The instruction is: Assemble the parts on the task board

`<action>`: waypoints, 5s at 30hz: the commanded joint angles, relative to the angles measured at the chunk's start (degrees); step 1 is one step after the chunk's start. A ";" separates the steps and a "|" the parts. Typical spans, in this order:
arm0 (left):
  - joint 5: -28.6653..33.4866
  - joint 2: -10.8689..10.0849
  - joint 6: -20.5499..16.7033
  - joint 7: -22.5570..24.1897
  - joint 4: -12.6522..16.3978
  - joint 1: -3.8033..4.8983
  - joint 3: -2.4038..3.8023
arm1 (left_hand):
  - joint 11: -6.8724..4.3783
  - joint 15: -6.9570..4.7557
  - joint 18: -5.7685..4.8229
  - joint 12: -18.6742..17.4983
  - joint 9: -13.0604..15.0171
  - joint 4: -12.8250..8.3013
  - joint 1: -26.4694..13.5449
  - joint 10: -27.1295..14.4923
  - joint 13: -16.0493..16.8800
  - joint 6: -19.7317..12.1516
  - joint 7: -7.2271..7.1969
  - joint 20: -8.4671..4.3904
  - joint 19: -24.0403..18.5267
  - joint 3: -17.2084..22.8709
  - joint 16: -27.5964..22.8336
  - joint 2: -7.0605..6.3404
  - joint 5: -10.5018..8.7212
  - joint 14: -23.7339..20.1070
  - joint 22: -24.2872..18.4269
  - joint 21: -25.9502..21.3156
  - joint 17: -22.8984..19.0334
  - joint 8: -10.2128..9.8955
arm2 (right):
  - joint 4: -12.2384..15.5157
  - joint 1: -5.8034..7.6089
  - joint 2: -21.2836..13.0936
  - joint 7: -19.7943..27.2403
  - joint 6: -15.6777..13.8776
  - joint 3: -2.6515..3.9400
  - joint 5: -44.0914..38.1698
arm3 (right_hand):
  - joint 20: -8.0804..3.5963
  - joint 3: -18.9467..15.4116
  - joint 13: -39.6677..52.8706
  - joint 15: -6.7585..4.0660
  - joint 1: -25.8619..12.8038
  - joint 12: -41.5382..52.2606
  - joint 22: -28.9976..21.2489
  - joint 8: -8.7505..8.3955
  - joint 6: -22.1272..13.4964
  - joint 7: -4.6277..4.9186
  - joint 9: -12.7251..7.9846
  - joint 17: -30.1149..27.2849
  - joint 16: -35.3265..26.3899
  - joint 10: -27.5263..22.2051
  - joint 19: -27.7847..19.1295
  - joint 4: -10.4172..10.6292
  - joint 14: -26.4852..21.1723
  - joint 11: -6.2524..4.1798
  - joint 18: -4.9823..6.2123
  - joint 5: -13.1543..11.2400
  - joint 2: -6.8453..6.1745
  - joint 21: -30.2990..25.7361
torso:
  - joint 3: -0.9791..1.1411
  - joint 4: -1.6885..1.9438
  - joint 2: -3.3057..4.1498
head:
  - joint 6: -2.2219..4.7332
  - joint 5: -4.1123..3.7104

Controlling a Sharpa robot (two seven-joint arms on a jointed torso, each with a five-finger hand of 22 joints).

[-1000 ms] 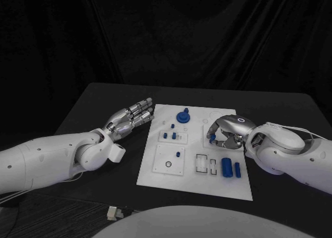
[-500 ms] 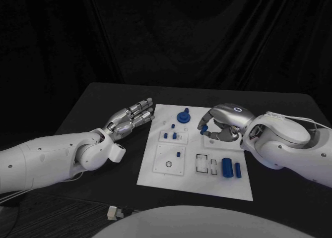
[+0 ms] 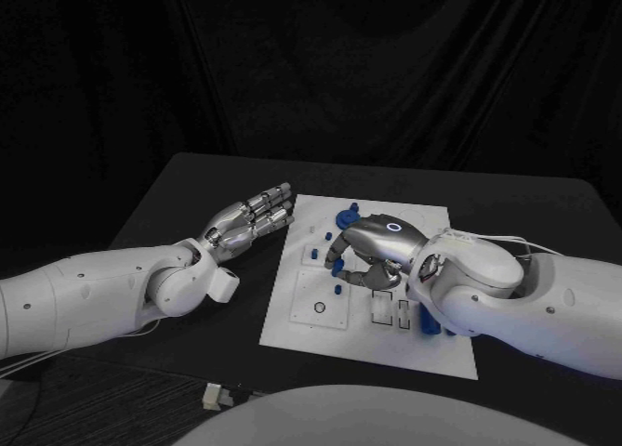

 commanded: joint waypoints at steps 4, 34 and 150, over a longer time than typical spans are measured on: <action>0.32 0.08 0.23 1.15 0.03 -0.07 0.05 | 0.42 0.42 0.99 0.29 0.08 -0.23 0.74 0.03 0.06 -0.05 0.08 0.28 -0.03 0.20 0.21 -0.02 0.35 0.01 -0.01 0.26 0.06 0.40 | -1.91 -1.89 2.91 -0.34 2.30 0.03 -3.51 | 0.22 0.03 0.01 0.21 0.13 0.36 9.17 0.27 0.16 0.16 0.09 0.19 0.14 0.97 -0.07 -0.22 2.65 -0.67 0.05 0.34 0.37 -0.21 | -0.01 0.02 -0.02 | 0.00 0.07; 0.32 0.24 0.32 1.16 -0.19 -0.07 0.05 | 0.44 0.42 0.98 0.25 0.08 -0.25 0.77 0.03 0.06 -0.07 0.09 0.28 -0.03 0.24 0.21 0.02 0.38 0.01 -0.03 0.26 0.06 0.39 | -7.30 -5.99 8.04 0.55 6.44 0.03 -6.83 | 0.23 0.13 -0.02 0.23 0.08 0.27 9.11 0.26 0.13 0.19 0.12 0.02 0.05 0.98 -0.19 -0.34 2.58 -0.64 0.09 0.39 0.40 -0.43 | 0.00 -0.01 -0.02 | 0.00 0.29; 0.33 1.12 0.34 0.55 -0.41 -0.18 0.05 | 0.55 0.47 0.93 0.41 0.11 -0.79 1.27 0.05 0.08 0.06 0.31 0.30 0.04 0.59 0.33 0.10 0.81 0.05 -0.03 0.30 0.08 0.44 | 1.94 7.59 -15.81 -29.08 23.50 0.01 11.13 | -5.20 -15.00 82.46 -5.88 -44.77 69.58 14.13 8.50 12.50 -7.29 6.68 15.09 7.01 29.69 6.84 7.93 6.01 -7.99 -3.74 -16.54 -3.02 18.16 | -0.04 -0.04 -0.05 | 0.00 -3.41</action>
